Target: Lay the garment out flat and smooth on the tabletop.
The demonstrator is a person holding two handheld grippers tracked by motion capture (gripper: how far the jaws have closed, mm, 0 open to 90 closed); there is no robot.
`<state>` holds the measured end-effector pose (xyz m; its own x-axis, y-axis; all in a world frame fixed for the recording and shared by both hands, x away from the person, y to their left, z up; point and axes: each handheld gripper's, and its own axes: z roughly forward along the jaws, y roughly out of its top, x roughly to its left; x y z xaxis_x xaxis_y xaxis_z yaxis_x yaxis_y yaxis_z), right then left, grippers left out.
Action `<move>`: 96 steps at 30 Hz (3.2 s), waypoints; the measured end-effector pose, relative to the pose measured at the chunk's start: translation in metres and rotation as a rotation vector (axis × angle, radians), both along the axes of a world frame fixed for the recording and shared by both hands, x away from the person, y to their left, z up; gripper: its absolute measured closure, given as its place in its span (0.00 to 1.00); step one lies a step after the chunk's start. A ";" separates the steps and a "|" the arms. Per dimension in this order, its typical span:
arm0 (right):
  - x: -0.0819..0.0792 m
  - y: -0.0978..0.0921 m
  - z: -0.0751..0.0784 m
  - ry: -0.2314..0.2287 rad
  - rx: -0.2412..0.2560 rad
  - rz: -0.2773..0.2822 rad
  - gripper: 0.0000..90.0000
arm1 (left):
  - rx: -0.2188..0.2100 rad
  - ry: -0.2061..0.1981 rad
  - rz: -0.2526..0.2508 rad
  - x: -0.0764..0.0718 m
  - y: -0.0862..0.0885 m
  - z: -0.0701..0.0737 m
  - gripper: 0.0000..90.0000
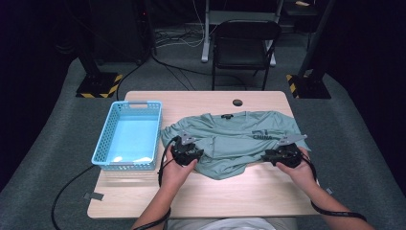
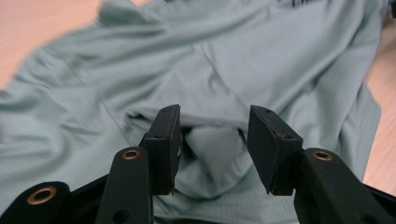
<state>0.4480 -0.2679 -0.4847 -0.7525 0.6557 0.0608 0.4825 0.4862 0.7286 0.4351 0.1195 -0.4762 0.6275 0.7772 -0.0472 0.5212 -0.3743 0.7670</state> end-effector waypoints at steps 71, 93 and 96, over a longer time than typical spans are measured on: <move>0.020 -0.014 -0.019 -0.013 -0.061 -0.107 0.58 | 0.027 -0.038 0.111 0.015 0.019 -0.023 0.58; -0.001 -0.070 0.078 -0.137 0.162 -0.136 0.96 | 0.104 -0.047 0.034 0.017 0.004 -0.017 0.91; -0.009 -0.077 0.093 -0.181 0.152 -0.136 0.96 | 0.061 -0.101 0.020 0.010 0.002 0.001 0.91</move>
